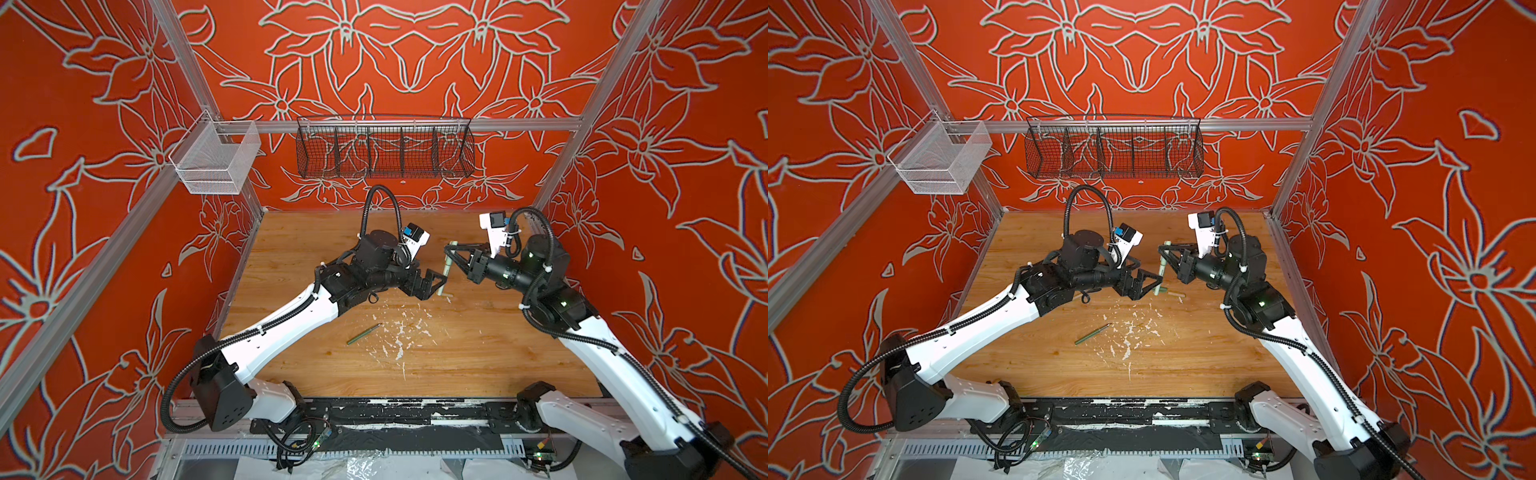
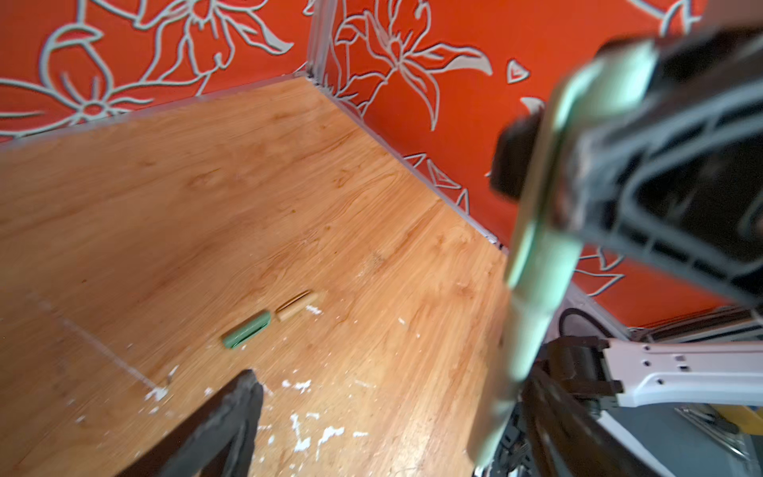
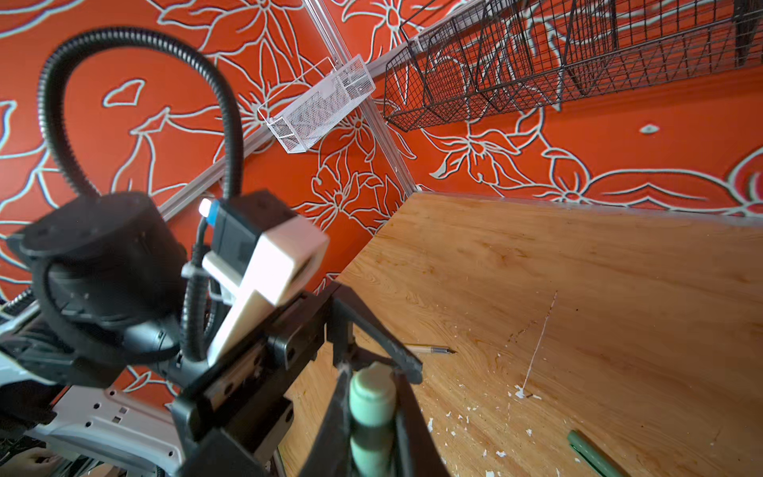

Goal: Insert pens into pen caps
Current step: Put on the pen cap to the pen, then place a pen at the middle-right of the table.

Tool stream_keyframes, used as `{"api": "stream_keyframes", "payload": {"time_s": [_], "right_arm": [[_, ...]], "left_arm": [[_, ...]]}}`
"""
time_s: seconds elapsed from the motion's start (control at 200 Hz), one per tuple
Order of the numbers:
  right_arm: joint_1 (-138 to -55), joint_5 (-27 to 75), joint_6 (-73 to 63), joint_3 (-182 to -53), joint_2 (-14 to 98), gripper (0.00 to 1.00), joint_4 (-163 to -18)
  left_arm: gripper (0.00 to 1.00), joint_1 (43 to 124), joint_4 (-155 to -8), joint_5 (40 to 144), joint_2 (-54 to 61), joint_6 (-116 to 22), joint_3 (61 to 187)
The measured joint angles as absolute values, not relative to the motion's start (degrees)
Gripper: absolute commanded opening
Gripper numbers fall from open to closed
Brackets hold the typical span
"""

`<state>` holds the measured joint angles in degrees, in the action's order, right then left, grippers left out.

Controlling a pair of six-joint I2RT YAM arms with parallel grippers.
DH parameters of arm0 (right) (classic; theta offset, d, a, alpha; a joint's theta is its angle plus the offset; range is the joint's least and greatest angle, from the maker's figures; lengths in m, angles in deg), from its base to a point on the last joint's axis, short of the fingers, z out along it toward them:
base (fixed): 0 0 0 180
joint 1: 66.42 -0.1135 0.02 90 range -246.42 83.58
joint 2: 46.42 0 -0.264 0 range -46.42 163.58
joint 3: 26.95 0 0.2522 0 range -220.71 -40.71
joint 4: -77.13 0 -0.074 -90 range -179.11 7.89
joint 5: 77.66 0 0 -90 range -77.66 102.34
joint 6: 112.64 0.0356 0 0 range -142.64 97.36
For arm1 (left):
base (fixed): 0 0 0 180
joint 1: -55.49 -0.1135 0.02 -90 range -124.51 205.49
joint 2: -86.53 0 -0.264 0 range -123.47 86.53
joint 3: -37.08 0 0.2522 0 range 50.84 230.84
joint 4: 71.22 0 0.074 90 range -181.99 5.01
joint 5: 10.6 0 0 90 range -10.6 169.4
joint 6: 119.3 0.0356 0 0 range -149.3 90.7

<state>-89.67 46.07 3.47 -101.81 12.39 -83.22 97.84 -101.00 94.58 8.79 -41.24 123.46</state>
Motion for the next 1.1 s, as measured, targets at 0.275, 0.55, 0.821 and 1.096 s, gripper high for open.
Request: {"api": "stream_keyframes", "payload": {"time_s": [0.275,0.55,0.821,1.096], "right_arm": [[-86.7,46.1,-4.3,-115.3,29.0,0.0,-68.8],[-77.7,46.0,-15.3,-128.0,50.7,0.0,-56.0],[-66.9,45.8,-24.2,-137.4,69.7,0.0,-46.9],[-62.6,42.2,-29.2,-142.5,78.4,0.0,-42.8]], "left_arm": [[0.97,94.9,-107.2,84.5,19.2,-41.5,118.6],[0.97,93.6,-111.4,81.3,22.9,-45.1,107.6],[0.97,93.6,-113.0,79.4,26.8,-48.0,103.2],[0.97,93.6,-114.0,78.3,26.7,-49.9,102.9]]}}
